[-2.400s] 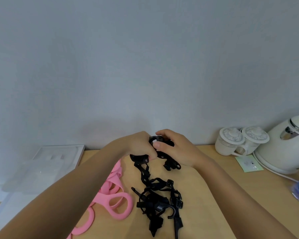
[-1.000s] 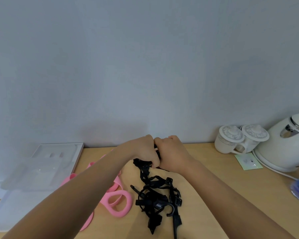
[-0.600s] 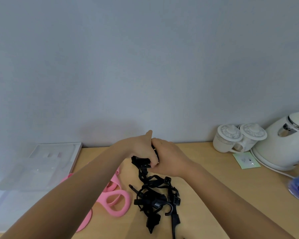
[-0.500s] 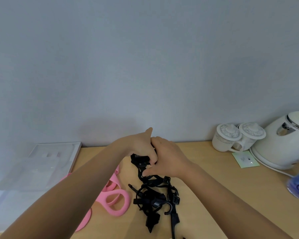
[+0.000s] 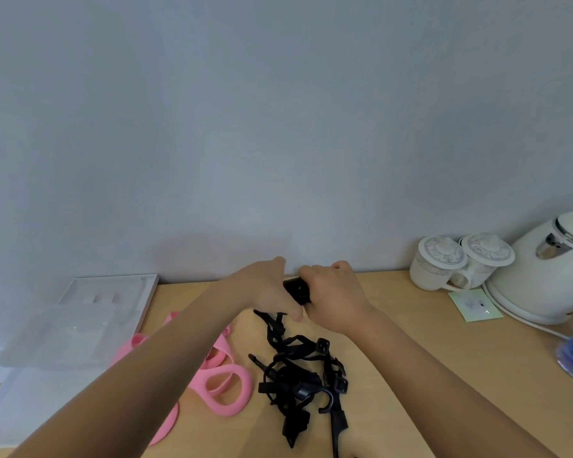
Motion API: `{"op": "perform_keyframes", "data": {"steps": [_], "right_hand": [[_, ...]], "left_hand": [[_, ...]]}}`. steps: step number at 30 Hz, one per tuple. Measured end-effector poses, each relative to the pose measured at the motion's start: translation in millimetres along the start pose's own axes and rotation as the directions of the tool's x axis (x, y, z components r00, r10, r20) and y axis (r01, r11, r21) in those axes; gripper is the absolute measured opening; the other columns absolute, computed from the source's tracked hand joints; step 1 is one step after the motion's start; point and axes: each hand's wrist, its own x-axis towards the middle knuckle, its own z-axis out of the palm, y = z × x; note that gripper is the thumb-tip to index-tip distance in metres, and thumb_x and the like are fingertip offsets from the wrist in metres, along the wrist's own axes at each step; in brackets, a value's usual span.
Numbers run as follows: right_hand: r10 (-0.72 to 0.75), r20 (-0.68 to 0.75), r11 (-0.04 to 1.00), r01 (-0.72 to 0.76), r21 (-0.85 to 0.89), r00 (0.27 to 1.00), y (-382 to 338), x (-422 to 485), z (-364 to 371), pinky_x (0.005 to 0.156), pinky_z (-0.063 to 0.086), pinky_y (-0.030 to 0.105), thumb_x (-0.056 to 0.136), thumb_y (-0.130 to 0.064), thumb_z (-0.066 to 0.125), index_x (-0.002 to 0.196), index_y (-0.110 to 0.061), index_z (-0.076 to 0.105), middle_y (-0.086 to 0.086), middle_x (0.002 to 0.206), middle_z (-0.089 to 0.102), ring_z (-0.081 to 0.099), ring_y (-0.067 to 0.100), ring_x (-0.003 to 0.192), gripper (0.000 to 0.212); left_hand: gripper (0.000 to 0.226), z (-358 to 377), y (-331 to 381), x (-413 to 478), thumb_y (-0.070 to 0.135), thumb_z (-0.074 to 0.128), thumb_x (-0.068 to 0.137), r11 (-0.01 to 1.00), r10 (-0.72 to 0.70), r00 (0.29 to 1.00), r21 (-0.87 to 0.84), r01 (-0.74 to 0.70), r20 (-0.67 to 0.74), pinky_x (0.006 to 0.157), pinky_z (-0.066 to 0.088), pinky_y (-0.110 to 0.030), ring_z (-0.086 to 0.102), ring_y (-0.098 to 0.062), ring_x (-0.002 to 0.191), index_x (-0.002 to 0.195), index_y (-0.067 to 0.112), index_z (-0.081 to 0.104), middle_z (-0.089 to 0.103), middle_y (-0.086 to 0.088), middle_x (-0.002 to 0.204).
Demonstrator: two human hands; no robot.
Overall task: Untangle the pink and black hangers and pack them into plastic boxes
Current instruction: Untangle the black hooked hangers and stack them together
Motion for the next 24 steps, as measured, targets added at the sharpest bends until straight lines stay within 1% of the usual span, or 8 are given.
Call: {"op": "perform_keyframes", "data": {"steps": [3,6,11,14,16,18,21,24], "right_hand": [[0.024,0.018,0.998,-0.023,-0.054,1.0,-1.3,0.2,0.0,0.101,0.023,0.037,0.086,-0.022,0.047,0.11,-0.015,0.048,0.0,0.102,0.059,0.057,0.022,0.096,0.025],[0.029,0.05,0.996,-0.025,-0.082,0.998,-8.5,2.4,-0.7,0.105,0.021,0.039,0.087,-0.023,0.046,0.11,-0.014,0.049,0.001,0.102,0.06,0.057,0.023,0.096,0.025],[0.046,0.061,0.992,-0.039,-0.12,0.997,-14.9,7.2,-2.9,0.108,0.018,0.04,0.089,-0.021,0.043,0.108,-0.012,0.05,0.002,0.1,0.061,0.059,0.023,0.093,0.022],[0.056,0.056,0.991,-0.048,-0.128,0.997,-13.3,10.1,-5.8,0.108,0.019,0.04,0.09,-0.021,0.043,0.108,-0.011,0.05,0.003,0.1,0.061,0.058,0.024,0.093,0.022],[0.053,0.076,0.99,-0.043,-0.137,0.996,-11.4,11.3,-7.4,0.108,0.018,0.04,0.09,-0.022,0.043,0.108,-0.012,0.05,0.002,0.101,0.061,0.058,0.023,0.095,0.023],[0.05,0.098,0.99,-0.037,-0.137,0.994,-10.9,11.1,-7.4,0.109,0.018,0.041,0.09,-0.022,0.043,0.109,-0.013,0.05,0.002,0.102,0.061,0.058,0.023,0.095,0.023],[0.037,0.124,0.99,-0.02,-0.141,0.992,-14.2,8.7,-6.1,0.109,0.017,0.042,0.088,-0.023,0.046,0.11,-0.013,0.05,0.002,0.102,0.061,0.059,0.023,0.096,0.025],[0.044,0.111,0.989,-0.028,-0.142,0.993,-15.8,8.3,-8.6,0.108,0.019,0.041,0.087,-0.023,0.048,0.111,-0.012,0.049,0.002,0.104,0.061,0.058,0.023,0.096,0.026]], "left_hand": [[0.055,21.7,-1.4,-2.8,0.042,0.073,0.064,0.991,0.04,0.977,0.134,-0.012,-0.208,0.066,0.044,-0.028,0.053,-0.017,0.085,0.105,0.019,0.045,0.051,0.004,0.093],[0.034,35.1,-5.1,6.5,0.028,0.069,0.067,0.995,0.049,0.969,0.096,-0.027,-0.241,0.054,0.036,-0.025,0.053,-0.016,0.073,0.088,0.019,0.043,0.051,0.006,0.078],[0.016,32.2,-6.2,15.7,0.021,0.056,0.075,0.985,0.067,0.95,0.169,-0.016,-0.306,0.061,0.039,-0.026,0.052,-0.018,0.075,0.087,0.022,0.046,0.053,0.004,0.081],[0.009,30.7,-6.2,19.6,0.015,0.051,0.078,0.993,0.094,0.944,0.096,-0.067,-0.316,0.062,0.041,-0.027,0.052,-0.02,0.076,0.083,0.02,0.046,0.054,0.002,0.08],[0.009,32.2,-7.0,21.1,0.012,0.048,0.078,0.994,0.108,0.941,0.063,-0.093,-0.322,0.057,0.038,-0.026,0.052,-0.021,0.074,0.078,0.02,0.045,0.052,0.004,0.073],[0.008,34.6,-6.6,21.2,0.012,0.048,0.079,0.993,0.108,0.948,0.083,-0.087,-0.299,0.054,0.035,-0.025,0.051,-0.02,0.073,0.078,0.02,0.045,0.047,0.007,0.068],[0.008,29.9,-5.6,22.9,0.024,0.058,0.078,0.968,0.126,0.965,0.239,-0.07,-0.23,0.06,0.039,-0.025,0.052,-0.018,0.073,0.081,0.019,0.052,0.046,0.008,0.067],[0.02,27.3,-4.4,25.3,0.024,0.064,0.076,0.98,0.145,0.976,0.156,-0.12,-0.161,0.057,0.039,-0.025,0.052,-0.018,0.069,0.067,0.019,0.047,0.047,0.007,0.065]]}}
